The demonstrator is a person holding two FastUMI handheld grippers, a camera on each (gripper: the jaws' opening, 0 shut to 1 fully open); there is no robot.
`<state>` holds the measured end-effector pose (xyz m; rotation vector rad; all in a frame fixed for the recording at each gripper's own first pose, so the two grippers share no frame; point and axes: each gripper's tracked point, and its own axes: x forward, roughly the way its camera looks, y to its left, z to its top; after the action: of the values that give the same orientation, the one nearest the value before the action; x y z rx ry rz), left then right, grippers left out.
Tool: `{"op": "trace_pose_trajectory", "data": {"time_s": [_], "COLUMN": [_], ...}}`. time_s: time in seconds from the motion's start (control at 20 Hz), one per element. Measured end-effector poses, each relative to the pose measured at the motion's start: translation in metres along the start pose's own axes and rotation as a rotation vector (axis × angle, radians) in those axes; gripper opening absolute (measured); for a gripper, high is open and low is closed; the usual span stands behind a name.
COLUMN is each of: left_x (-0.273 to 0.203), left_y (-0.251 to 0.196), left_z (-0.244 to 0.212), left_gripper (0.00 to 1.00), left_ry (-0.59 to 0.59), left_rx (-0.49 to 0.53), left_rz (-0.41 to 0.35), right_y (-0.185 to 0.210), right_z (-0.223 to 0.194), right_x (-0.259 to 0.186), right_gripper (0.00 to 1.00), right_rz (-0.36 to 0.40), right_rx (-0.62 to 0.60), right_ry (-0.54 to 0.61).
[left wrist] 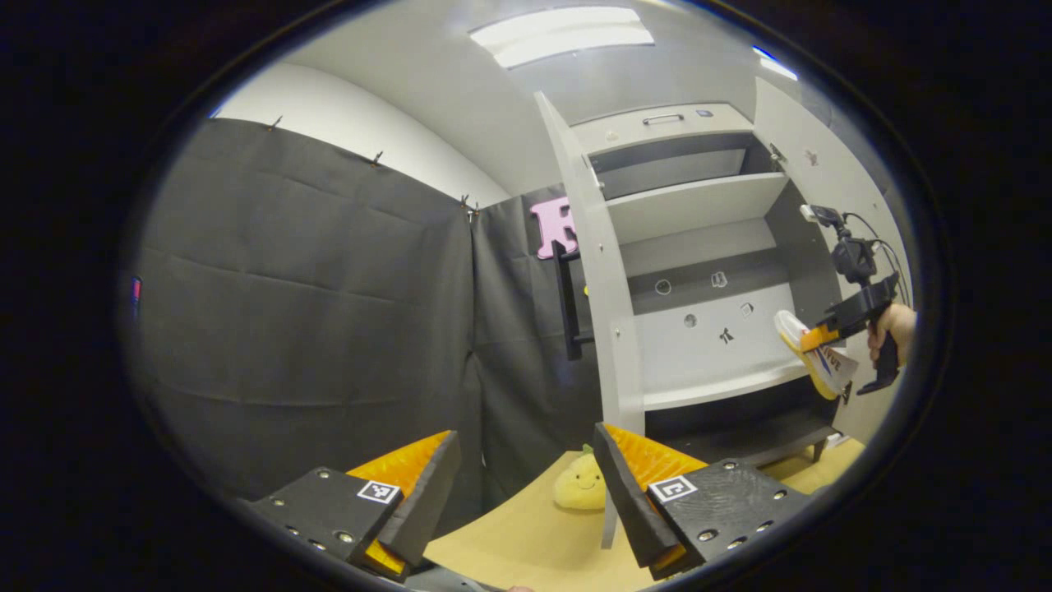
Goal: Grab one shoe with the right hand and put it into the shoe cabinet, grab the other shoe with the left hand and put it into the shoe cabinet; then close the right door with the right hand and the left door with the left hand.
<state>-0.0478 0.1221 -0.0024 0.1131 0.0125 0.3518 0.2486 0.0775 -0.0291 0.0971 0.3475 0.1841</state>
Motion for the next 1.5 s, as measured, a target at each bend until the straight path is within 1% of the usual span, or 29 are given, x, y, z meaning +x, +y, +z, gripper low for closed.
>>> {"op": "trace_pose_trajectory", "data": {"time_s": [0.25,0.35,0.5,0.55,0.65,0.8,0.85,0.9,1.05,1.15,1.25,1.3,1.45,1.5], "left_x": [-0.001,-0.002,-0.005,-0.005,-0.006,-0.010,-0.011,-0.011,-0.010,-0.010,-0.008,-0.007,-0.004,-0.002], "left_y": [-0.001,-0.001,-0.001,-0.001,0.000,0.000,0.000,-0.003,-0.012,-0.018,-0.026,-0.031,-0.049,-0.057], "left_z": [0.008,0.009,0.008,0.009,0.013,0.015,0.015,0.015,0.012,0.011,0.007,0.005,-0.003,-0.005], "left_gripper": [0.92,0.92,0.93,0.93,0.93,0.93,0.93,0.93,0.93,0.93,0.94,0.94,0.93,0.93], "left_ry": [-0.013,-0.010,-0.001,0.000,-0.005,-0.006,-0.004,0.000,0.007,0.011,0.019,0.025,0.041,0.046], "left_rx": [0.020,0.022,0.019,0.021,0.032,0.043,0.042,0.039,0.043,0.046,0.045,0.043,0.024,0.014], "left_rz": [0.009,0.015,0.021,0.024,0.031,0.033,0.028,0.018,-0.009,-0.028,-0.055,-0.071,-0.136,-0.163], "right_y": [-0.006,-0.009,-0.010,-0.011,-0.014,-0.013,-0.011,-0.010,-0.007,-0.011,-0.003,-0.005,0.001,0.001], "right_z": [0.032,0.039,0.042,0.043,0.041,0.036,0.032,0.030,0.026,0.028,0.040,0.049,0.077,0.086], "right_x": [0.051,0.075,0.104,0.113,0.130,0.147,0.150,0.154,0.154,0.151,0.136,0.125,0.085,0.068], "right_gripper": [0.01,0.01,0.01,0.00,0.01,0.01,0.00,0.01,0.02,0.05,0.20,0.23,0.76,0.88], "right_rz": [-0.021,-0.039,-0.059,-0.063,-0.081,-0.098,-0.097,-0.097,-0.103,-0.115,-0.091,-0.092,-0.073,-0.072], "right_rx": [0.018,0.021,0.049,0.053,0.056,0.062,0.063,0.063,0.063,0.044,0.035,0.022,-0.011,-0.027], "right_ry": [-0.031,-0.023,0.008,0.012,0.030,0.061,0.080,0.090,0.113,0.103,0.044,0.017,-0.093,-0.140]}}
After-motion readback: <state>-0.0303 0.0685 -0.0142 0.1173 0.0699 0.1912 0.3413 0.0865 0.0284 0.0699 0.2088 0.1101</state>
